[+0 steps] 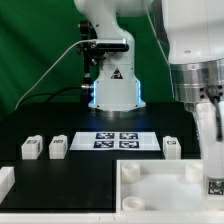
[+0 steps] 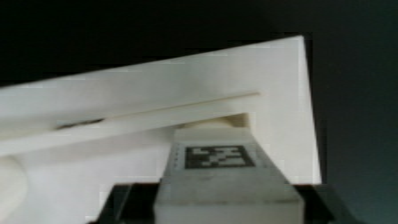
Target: Assemble one leg
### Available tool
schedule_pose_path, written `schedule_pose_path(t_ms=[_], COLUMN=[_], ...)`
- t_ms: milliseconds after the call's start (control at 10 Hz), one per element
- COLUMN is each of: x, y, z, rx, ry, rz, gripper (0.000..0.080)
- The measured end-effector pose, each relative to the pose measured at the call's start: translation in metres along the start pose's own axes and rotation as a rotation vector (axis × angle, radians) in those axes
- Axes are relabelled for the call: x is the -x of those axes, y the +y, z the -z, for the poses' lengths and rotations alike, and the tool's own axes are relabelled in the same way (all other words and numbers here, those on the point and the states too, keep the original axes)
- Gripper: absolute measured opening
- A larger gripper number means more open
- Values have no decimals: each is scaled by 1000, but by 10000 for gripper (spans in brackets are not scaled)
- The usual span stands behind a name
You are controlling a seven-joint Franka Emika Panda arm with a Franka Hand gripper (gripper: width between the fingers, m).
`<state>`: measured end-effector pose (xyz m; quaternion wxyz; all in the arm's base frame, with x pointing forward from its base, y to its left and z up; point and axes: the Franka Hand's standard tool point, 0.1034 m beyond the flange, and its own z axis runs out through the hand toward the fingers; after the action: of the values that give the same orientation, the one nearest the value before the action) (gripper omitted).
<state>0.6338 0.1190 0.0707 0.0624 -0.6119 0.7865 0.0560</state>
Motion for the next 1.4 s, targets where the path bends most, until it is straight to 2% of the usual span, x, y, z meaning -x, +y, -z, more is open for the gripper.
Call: schedule_pose_path(t_ms=[200, 400, 500, 600, 800, 1400], x=[-1, -1, -1, -2, -3, -2], y=[1, 2, 2, 2, 2, 6], z=[-1, -2, -2, -3, 0, 0], rx=[4, 6, 2, -4, -5, -2], ry=[3, 3, 3, 5, 7, 6], rz=[-44, -33, 58, 206, 512, 526], gripper=[291, 535, 535, 626, 642, 649])
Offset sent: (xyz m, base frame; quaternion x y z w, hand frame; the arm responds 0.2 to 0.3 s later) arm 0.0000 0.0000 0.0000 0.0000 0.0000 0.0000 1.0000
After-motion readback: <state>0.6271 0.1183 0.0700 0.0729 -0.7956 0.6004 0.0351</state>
